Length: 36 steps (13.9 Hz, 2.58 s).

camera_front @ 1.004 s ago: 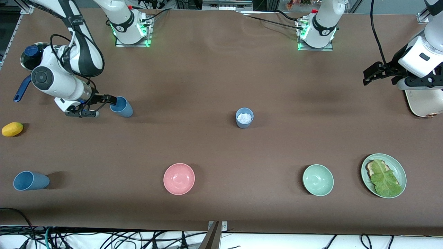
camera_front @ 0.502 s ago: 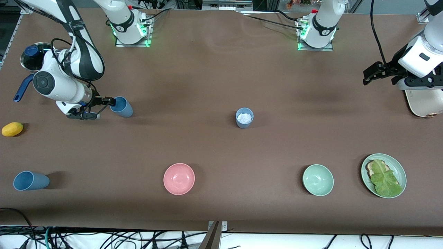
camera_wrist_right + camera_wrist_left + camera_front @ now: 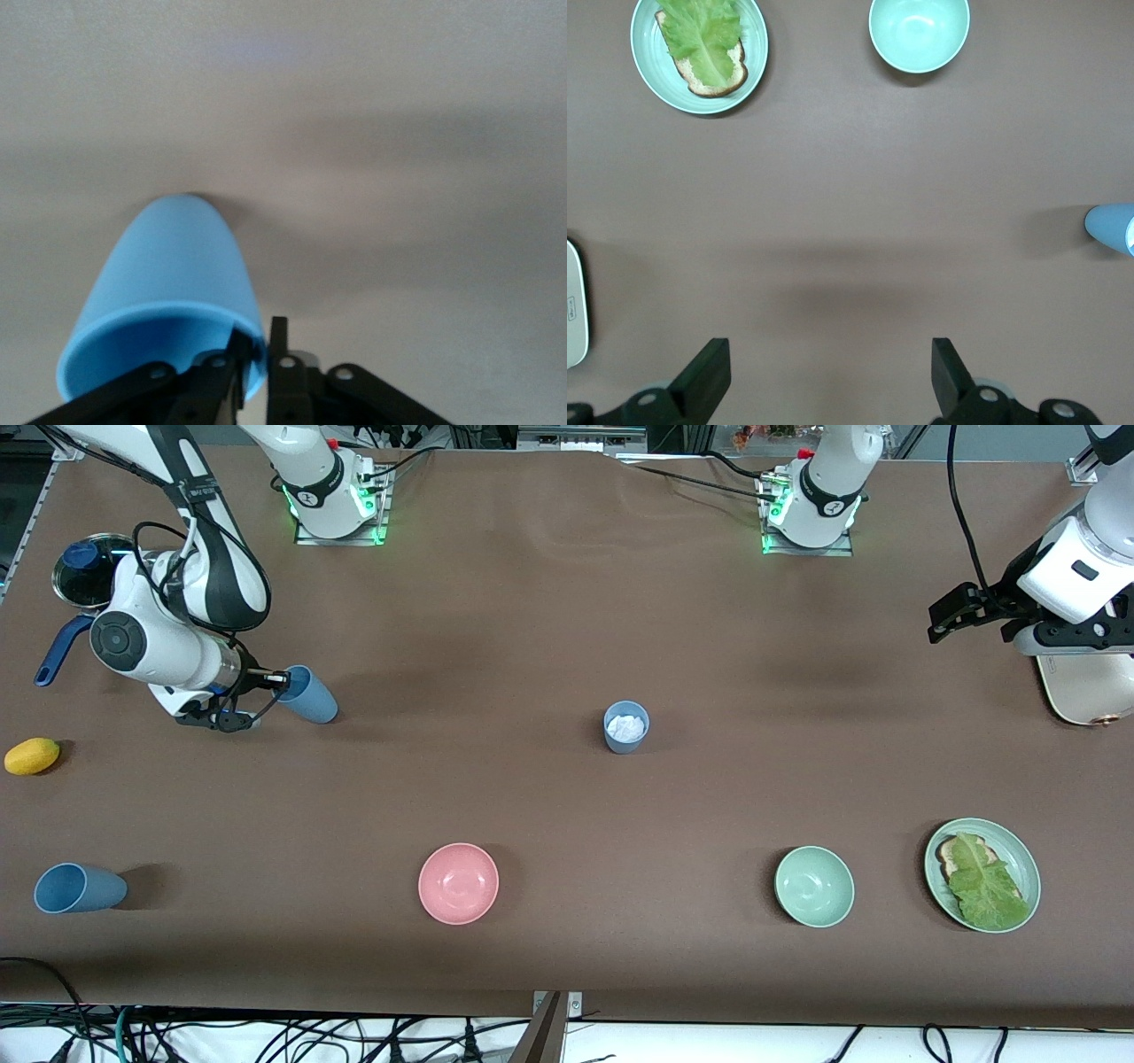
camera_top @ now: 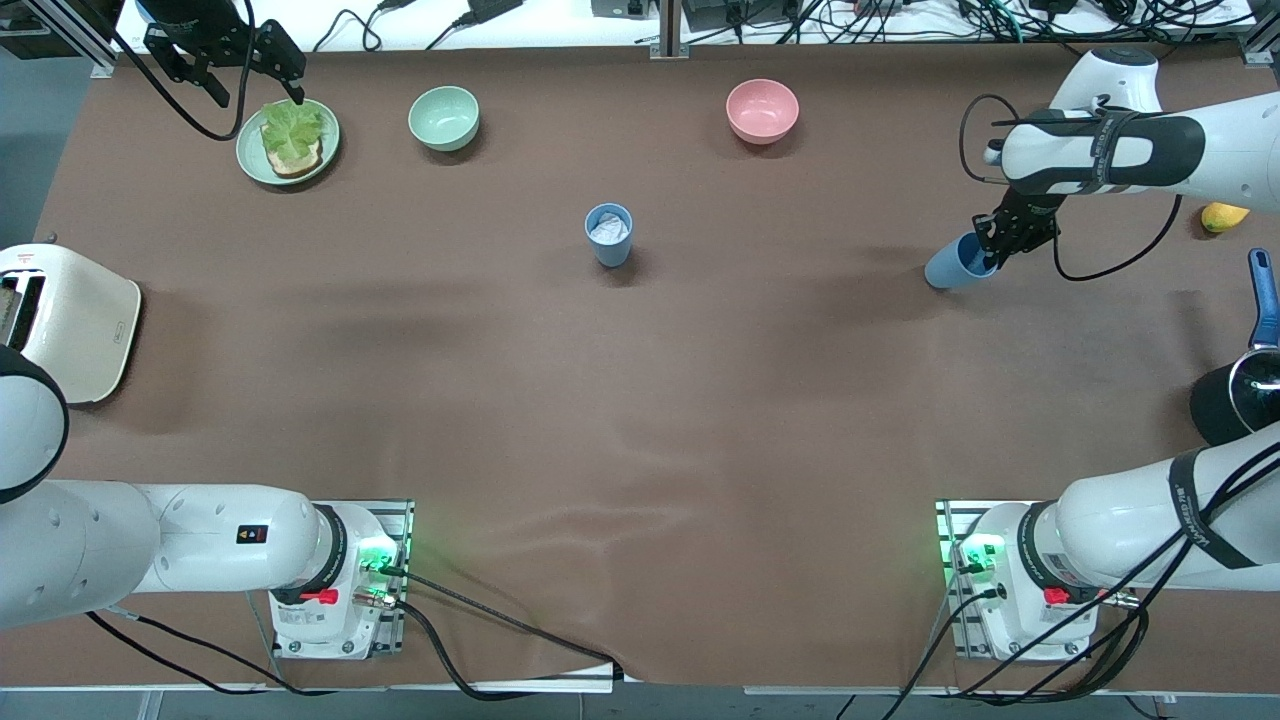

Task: Stack blue cups with both arms
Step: 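Carry the blue cup with the right gripper over the tissue cup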

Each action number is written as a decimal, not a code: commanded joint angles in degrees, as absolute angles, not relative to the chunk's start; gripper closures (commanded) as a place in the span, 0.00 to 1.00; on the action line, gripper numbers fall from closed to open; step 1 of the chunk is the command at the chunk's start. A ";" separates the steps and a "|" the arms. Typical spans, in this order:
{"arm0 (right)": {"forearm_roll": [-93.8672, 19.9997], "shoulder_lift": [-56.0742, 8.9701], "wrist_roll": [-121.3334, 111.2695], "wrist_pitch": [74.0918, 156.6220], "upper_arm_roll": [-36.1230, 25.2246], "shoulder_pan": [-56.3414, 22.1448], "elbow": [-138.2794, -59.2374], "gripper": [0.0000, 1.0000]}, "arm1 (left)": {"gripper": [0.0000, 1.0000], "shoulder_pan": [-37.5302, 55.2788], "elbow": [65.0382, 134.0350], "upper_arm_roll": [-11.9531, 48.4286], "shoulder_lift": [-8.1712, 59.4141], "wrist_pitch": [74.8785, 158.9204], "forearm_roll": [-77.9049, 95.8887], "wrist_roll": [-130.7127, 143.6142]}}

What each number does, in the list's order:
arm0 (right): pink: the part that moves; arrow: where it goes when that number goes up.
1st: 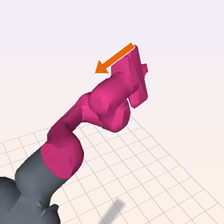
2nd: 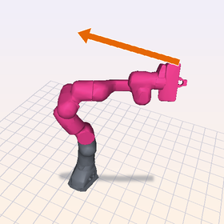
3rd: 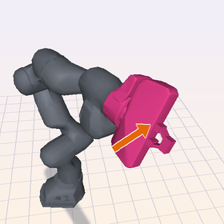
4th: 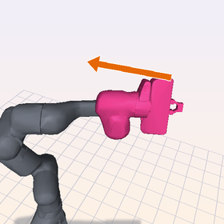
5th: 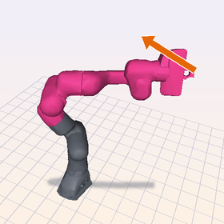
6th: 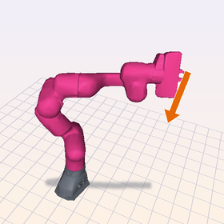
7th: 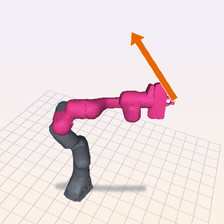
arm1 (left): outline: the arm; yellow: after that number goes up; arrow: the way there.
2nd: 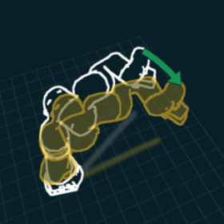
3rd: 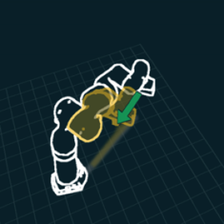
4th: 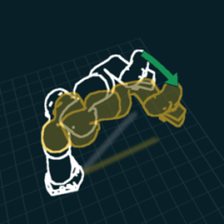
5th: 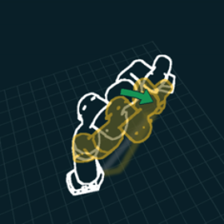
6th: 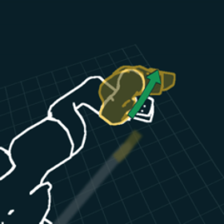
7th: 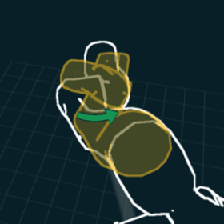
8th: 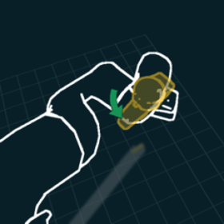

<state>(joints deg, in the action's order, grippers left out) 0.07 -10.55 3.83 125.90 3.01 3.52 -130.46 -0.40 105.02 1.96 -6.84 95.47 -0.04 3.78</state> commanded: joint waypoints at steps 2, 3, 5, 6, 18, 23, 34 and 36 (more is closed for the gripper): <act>0.70 -10.99 5.36 120.07 3.25 3.25 -125.44 1.00 | 0.00 -1.05 104.33 2.46 -6.94 94.66 1.32 2.29; 0.70 -10.99 5.45 118.67 3.43 2.73 -124.29 1.00 | 0.00 -1.05 104.33 2.37 -6.94 94.66 1.32 2.29; 0.35 -10.99 5.54 115.24 3.43 0.36 -120.70 1.00 | 0.00 -1.14 104.24 2.02 -6.77 94.66 1.32 2.29; 0.26 -10.99 8.06 112.70 3.43 -1.56 -118.32 1.00 | 0.00 -1.14 104.24 2.02 -6.77 94.66 1.32 2.29; -10.53 -27.58 51.91 104.06 3.43 -29.96 -85.28 1.00 | 0.00 -1.05 104.15 2.37 -6.86 94.04 1.32 2.29; -13.97 -32.34 62.48 104.76 3.43 -34.36 -76.04 1.00 | 0.00 -1.05 104.15 2.29 -6.86 93.96 1.32 2.29; -14.68 -38.14 75.58 116.00 3.95 -42.01 -70.93 1.00 | 0.00 -1.05 104.15 2.29 -6.86 94.04 1.32 2.29; -14.68 -38.93 76.99 116.89 4.74 -42.10 -70.75 1.00 | 0.00 -1.05 104.15 2.29 -6.86 93.96 1.32 2.29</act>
<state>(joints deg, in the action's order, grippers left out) -13.77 -37.09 75.34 116.56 4.28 -41.82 -73.39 -0.54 104.95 2.12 -6.85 94.94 -0.04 3.77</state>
